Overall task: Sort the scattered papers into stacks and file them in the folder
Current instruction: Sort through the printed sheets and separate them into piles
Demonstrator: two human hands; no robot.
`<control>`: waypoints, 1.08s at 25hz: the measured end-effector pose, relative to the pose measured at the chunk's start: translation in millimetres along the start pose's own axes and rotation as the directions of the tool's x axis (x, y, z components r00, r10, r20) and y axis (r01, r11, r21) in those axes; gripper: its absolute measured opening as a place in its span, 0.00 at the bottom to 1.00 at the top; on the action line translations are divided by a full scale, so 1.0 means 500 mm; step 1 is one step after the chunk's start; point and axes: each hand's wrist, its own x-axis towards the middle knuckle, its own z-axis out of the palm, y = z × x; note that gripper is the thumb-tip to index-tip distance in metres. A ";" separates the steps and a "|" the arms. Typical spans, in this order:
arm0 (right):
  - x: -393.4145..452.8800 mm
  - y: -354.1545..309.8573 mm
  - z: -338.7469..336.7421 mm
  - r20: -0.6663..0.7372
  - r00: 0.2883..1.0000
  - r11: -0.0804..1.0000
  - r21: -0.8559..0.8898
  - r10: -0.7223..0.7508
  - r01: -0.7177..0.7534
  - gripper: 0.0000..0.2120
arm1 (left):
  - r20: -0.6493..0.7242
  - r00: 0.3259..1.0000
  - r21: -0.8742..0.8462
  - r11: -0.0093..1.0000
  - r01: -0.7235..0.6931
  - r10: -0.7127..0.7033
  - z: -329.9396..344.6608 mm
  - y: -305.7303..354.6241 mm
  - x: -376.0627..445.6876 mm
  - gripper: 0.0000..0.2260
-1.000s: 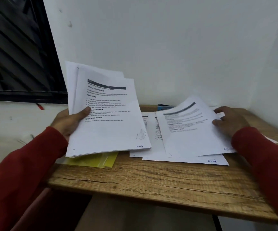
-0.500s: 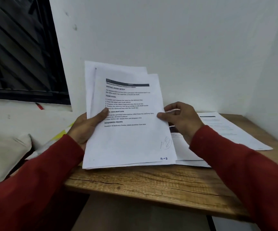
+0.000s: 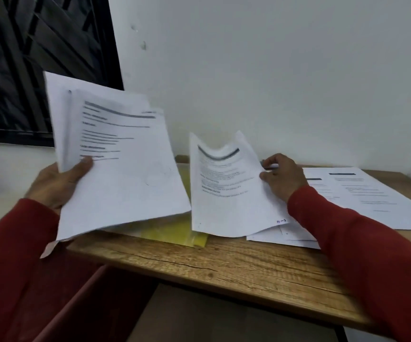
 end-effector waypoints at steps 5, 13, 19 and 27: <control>-0.016 0.005 0.036 0.136 0.990 0.995 -0.098 0.034 -0.021 0.08 | -0.139 0.985 -0.004 0.994 -0.105 0.103 -0.071 0.041 0.012 0.17; -0.016 0.024 -0.051 0.212 0.977 0.966 -0.253 -0.008 0.063 0.18 | 0.176 0.983 0.122 0.992 0.028 -0.049 0.071 -0.026 -0.025 0.13; -0.060 0.092 -0.164 0.576 0.771 0.761 -0.619 0.271 0.195 0.57 | 0.237 0.967 0.218 0.975 0.041 -0.094 0.083 -0.058 -0.024 0.13; -0.058 0.109 -0.171 0.537 0.823 0.794 -0.574 0.182 0.199 0.38 | 0.290 0.946 0.224 0.971 0.080 -0.145 0.107 -0.072 -0.026 0.10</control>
